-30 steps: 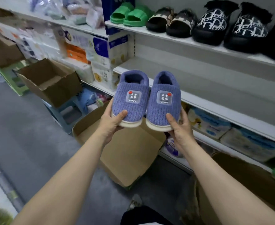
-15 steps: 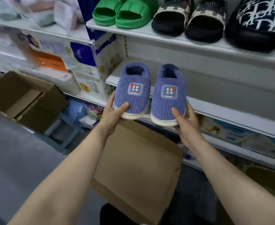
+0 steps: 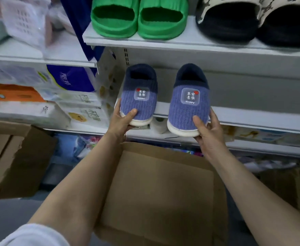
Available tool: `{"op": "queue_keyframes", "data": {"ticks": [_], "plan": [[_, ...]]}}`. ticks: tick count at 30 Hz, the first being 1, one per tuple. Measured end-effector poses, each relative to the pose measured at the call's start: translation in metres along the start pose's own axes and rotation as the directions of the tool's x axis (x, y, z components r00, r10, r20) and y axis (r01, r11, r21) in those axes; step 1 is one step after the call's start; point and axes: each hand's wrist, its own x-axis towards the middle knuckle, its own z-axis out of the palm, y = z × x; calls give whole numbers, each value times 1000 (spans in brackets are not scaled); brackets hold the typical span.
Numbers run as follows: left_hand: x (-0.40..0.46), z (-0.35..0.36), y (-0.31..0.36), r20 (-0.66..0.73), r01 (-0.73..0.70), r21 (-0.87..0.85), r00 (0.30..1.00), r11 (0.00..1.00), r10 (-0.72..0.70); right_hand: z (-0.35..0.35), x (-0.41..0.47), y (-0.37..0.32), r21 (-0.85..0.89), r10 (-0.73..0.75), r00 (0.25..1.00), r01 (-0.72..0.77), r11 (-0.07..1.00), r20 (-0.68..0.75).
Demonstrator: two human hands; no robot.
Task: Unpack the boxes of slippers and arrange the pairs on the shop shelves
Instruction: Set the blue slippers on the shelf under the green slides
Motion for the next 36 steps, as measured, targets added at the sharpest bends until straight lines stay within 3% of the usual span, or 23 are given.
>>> {"op": "queue_keyframes", "data": {"ticks": [11,14,16,19,22,29,36], "plan": [[29,-27,-21,81,20,69,996,997,-26,36,49,21,-37,64,998,-64,997,-10],[26,-29,-26,20,12,127,1000,992,-15,38,61,30,-46,107,994,-105,993,26],[22,-33,-29,-37,-24,227,999,974,34,39,68,35,-141,102,995,-101,985,-3],[15,-33,-33,-49,-144,504,980,852,194,40,79,38,-470,-56,989,-15,883,-136],[5,-19,-33,-3,-227,596,959,770,285,43,75,43,-686,-190,974,56,726,-122],[17,-4,-38,21,-222,688,958,691,287,60,64,64,-843,-261,965,149,516,11],[59,-3,-26,-15,-181,729,960,660,280,68,87,61,-872,-255,965,178,456,64]]}}
